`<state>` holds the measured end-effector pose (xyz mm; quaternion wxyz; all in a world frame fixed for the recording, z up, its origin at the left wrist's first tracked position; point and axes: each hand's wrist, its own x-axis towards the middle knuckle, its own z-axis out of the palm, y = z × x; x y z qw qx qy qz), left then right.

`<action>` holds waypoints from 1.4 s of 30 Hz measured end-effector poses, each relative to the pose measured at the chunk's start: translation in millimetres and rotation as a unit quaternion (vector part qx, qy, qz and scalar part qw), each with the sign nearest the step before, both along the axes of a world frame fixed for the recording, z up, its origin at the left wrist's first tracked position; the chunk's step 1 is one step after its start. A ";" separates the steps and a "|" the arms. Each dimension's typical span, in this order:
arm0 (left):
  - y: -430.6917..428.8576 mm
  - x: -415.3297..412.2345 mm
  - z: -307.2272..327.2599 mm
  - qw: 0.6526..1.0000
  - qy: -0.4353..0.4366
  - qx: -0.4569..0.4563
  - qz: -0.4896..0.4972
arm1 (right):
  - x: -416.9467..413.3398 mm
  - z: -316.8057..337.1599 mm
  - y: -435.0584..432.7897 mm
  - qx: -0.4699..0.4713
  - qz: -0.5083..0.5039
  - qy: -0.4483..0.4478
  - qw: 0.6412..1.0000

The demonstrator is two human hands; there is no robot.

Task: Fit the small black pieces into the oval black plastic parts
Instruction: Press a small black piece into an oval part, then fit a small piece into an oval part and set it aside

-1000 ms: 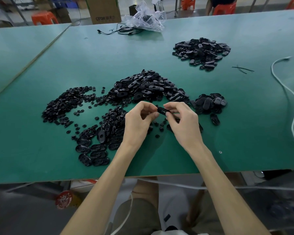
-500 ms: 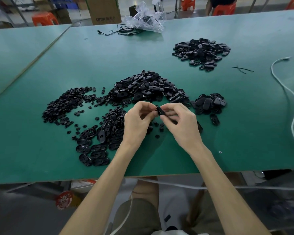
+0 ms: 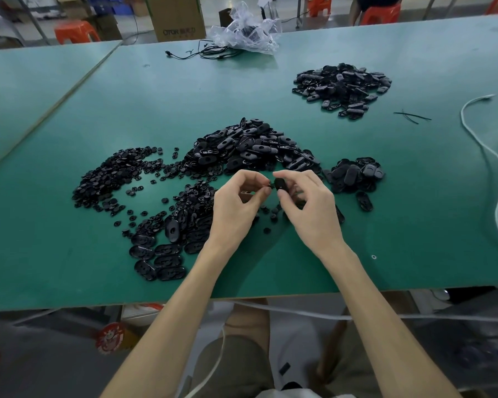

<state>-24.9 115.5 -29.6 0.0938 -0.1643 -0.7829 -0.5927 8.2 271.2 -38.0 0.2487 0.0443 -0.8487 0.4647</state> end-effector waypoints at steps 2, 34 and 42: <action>0.1 0.1 0.0 1.000 0.000 -0.004 0.004 | 0.7 0.4 -0.3 -0.034 -0.018 -0.006 0.999; -0.9 -2.0 -1.3 1.000 -0.022 -0.011 0.013 | 1.8 2.1 -0.8 -0.060 -0.001 -0.039 0.997; -2.1 -2.8 -2.0 1.000 -0.024 0.003 0.018 | 2.1 3.0 -0.6 -0.073 0.022 -0.037 0.996</action>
